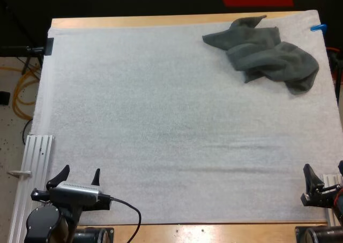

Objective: Pick towel from pile fold and stack

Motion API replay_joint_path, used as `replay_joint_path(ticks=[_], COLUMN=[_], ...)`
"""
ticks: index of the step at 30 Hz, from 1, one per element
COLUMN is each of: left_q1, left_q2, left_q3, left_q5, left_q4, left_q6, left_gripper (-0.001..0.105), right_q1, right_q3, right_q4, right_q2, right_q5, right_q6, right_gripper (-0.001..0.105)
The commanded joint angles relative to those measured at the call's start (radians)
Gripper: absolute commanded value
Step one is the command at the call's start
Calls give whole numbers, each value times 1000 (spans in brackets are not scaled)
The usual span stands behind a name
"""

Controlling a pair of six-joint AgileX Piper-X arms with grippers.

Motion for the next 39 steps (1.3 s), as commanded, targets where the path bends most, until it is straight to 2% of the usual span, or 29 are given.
replay_joint_path(ticks=[1, 9, 15, 20, 24, 27, 34, 39], left_q1=[-2, -2, -3, -5, -5, -39, -198, -260], left_q2=[-132, -125, -9, 159, 296, 372, 493, 561], left_q3=[-3, -6, -98, -209, -292, -334, -391, -404], left_q5=[6, 6, 16, 114, 243, 269, 282, 284], left_q4=[-8, -17, -17, -17, -17, -37, -54, -67], left_q6=[-9, -9, 27, 27, 27, 27, 27, 27], left_gripper=[64, 64, 64, 64, 64, 64, 64, 64], right_q1=[-5, -5, -5, -5, -5, -5, -5, -5], right_q3=[-1, -10, -116, -222, -308, -364, -495, -572], right_q4=[-7, -7, -14, -35, -52, -83, -134, -188], right_q2=[-40, -26, 103, 273, 435, 547, 860, 1081], right_q5=[-3, 85, 117, 131, 131, 113, -45, -58], right_q6=[-2, -4, -23, -65, -105, -138, -168, -174], right_gripper=[76, 76, 76, 76, 76, 76, 76, 76])
